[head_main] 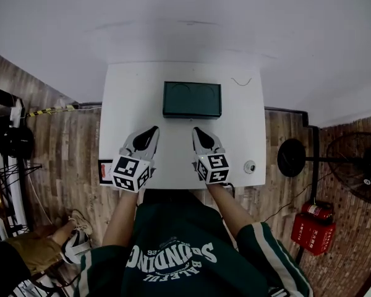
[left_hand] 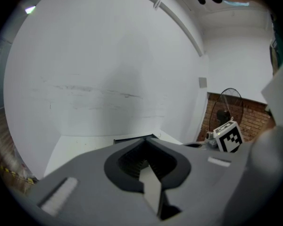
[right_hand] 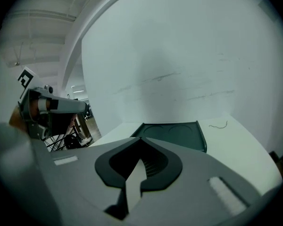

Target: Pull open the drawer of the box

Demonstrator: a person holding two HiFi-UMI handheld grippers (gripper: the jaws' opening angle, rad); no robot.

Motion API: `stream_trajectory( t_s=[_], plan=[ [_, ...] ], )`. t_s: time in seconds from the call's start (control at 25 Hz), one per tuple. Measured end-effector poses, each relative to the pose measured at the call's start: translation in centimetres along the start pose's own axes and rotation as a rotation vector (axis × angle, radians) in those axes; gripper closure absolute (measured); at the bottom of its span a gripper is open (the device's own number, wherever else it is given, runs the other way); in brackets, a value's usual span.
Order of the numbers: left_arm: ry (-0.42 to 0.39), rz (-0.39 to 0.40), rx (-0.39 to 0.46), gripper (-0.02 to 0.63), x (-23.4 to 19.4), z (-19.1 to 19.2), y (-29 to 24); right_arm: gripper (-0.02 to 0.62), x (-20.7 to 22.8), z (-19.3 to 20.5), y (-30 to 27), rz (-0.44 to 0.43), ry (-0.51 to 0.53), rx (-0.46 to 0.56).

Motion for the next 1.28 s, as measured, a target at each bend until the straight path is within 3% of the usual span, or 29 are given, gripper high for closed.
stream_trajectory(
  t_s=[0.12,0.36,0.56,0.88,1.0,1.28],
  plan=[
    [0.013,-0.008,-0.008,0.554,-0.7,0.3,-0.1,0.594,0.8,1.7,-1.2,0.022,-0.025,-0.066],
    [0.041,-0.023,-0.019,0.554,-1.8,0.8,0.0,0.505,2.5,4.8,-4.0,0.066,-0.133,-0.196],
    [0.052,-0.03,-0.041,0.554,-2.9,1.4,0.2,0.492,4.0,6.9,-6.3,0.11,-0.271,-0.257],
    [0.064,-0.05,-0.067,0.554,-5.1,1.8,1.0,0.486,4.8,8.5,-8.9,0.155,-0.375,-0.312],
    [0.067,-0.051,-0.072,0.554,-5.6,1.9,1.0,0.523,4.9,8.7,-9.2,0.171,-0.384,-0.318],
    [0.071,-0.029,-0.076,0.554,-5.3,2.1,0.6,0.523,4.3,9.0,-8.1,0.175,-0.364,-0.338]
  ],
)
Point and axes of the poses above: the fingertips, and each gripper's own axes: y backward along the fingers, x to its right, z out of its underside, the point moved 6 cm from there along y, backward along the fingers, and after that the axes turned 4 degrees about x, right-handed, at the moved point
